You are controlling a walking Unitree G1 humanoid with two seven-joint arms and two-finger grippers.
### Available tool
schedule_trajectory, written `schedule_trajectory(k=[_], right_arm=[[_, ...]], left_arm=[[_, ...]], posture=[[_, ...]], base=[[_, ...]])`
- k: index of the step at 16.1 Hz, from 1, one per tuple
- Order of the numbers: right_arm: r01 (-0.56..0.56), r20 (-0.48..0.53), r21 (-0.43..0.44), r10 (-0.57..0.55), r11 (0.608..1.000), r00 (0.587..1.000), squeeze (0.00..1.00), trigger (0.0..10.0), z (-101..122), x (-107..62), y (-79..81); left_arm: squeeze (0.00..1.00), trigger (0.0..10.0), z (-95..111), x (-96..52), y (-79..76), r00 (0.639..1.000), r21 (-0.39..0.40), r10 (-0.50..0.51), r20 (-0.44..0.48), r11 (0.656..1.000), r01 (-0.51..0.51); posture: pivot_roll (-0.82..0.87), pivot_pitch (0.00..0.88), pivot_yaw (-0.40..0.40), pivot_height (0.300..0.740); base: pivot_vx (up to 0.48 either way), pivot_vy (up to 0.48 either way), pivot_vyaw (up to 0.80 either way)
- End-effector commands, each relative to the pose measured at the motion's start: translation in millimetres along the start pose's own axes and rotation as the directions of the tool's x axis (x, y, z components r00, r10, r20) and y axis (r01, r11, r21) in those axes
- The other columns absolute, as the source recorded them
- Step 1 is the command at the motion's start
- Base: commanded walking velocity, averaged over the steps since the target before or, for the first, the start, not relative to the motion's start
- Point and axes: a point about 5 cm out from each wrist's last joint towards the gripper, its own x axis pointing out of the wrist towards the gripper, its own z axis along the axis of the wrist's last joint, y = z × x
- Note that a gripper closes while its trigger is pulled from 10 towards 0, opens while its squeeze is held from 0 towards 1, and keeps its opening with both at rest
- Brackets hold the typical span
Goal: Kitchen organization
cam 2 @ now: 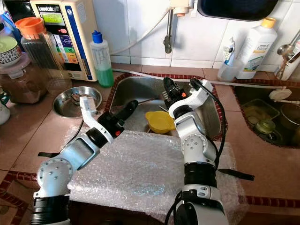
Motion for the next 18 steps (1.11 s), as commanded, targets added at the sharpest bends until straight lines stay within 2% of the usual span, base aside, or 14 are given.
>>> schedule_trajectory(k=[1, 2, 12, 18], right_arm=[[0.056, -0.007, -0.033, -0.056, 0.998, 0.998, 0.0, 0.0, 0.7, -1.2, -8.3], [0.057, -0.007, -0.032, -0.057, 0.998, 0.998, 0.0, 0.0, 0.5, -1.0, -8.3], [0.087, 0.007, -0.017, -0.087, 0.996, 0.996, 0.0, 0.0, 2.0, 0.3, -11.1], [0.186, 0.102, -0.062, -0.179, 0.981, 0.979, 0.0, 0.0, 15.4, 5.4, -18.1]], left_arm=[[0.0, 5.8, 9.0, 0.0, -3.0, 0.999, 0.055, 0.008, 0.04, 0.998, -0.011], [1.0, 10.0, 8.8, -0.1, -2.5, 0.999, 0.053, 0.02, 0.042, 0.998, -0.022], [1.0, 10.0, 6.8, -0.2, 11.8, 0.99, 0.11, 0.131, 0.055, 0.984, -0.137], [1.0, 10.0, -0.1, -1.4, 11.0, 0.993, 0.135, 0.118, 0.005, 0.984, -0.118]], posture=[[0.08, 0.031, 0.053, 0.74], [0.08, 0.031, 0.053, 0.74], [0.08, 0.032, 0.056, 0.74], [0.09, 0.025, 0.051, 0.74]], base=[[0.0, 0.0, 0.0], [0.0, 0.0, 0.0], [0.0, 0.0, 0.0], [0.0, 0.0, 0.0]])
